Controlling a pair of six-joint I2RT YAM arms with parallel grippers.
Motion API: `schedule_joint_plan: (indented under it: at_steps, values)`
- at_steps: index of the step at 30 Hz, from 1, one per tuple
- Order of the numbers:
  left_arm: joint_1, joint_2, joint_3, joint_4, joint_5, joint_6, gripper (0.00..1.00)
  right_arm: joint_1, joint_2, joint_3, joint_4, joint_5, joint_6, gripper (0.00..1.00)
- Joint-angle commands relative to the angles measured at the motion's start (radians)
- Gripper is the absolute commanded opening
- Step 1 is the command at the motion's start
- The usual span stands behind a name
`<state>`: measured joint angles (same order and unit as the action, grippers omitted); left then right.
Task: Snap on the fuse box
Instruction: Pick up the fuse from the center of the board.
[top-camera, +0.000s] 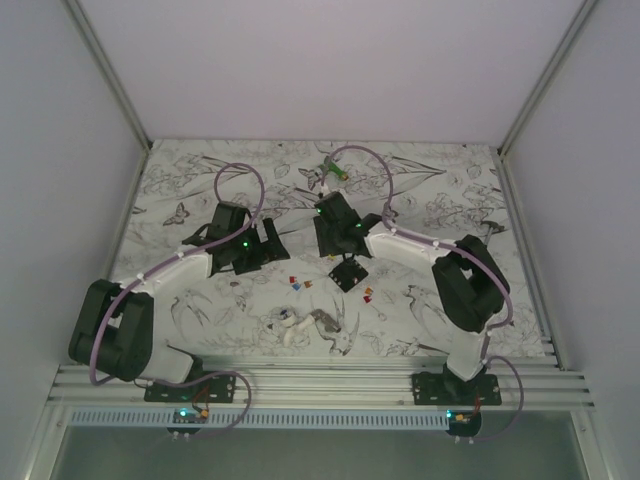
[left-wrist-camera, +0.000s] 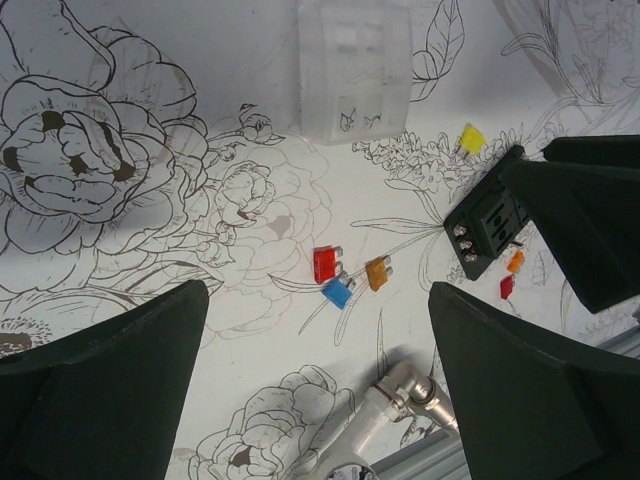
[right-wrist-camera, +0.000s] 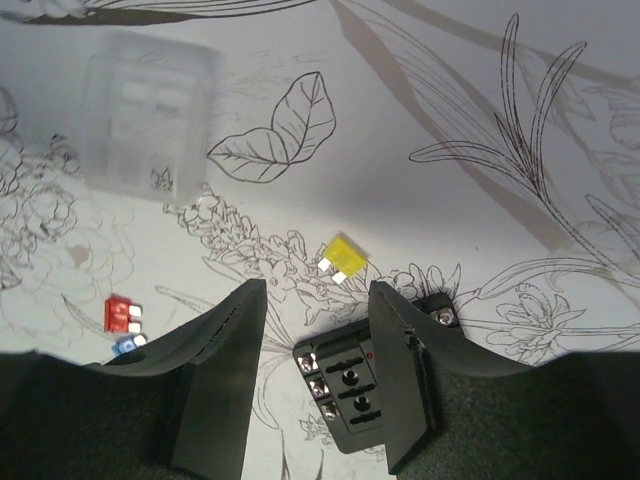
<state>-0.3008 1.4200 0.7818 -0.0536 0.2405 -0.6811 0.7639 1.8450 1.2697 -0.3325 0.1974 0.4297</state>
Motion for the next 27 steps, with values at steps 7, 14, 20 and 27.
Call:
schedule_joint_plan:
  at_steps: [7, 14, 20, 27]
  values:
    - [0.006, -0.011, 0.0, -0.037, -0.013, 0.013, 0.97, 0.03, 0.1, 0.094, -0.081, 0.122, 0.209, 0.49]
    - [0.006, -0.015, -0.003, -0.037, -0.012, 0.012, 0.97, 0.035, 0.13, 0.103, -0.082, 0.183, 0.258, 0.44]
    - [0.006, -0.013, -0.002, -0.037, -0.009, 0.01, 0.97, 0.039, 0.161, 0.116, -0.08, 0.199, 0.276, 0.43]
    - [0.006, -0.012, -0.001, -0.037, -0.007, 0.01, 0.97, 0.041, 0.2, 0.14, -0.093, 0.185, 0.27, 0.42]
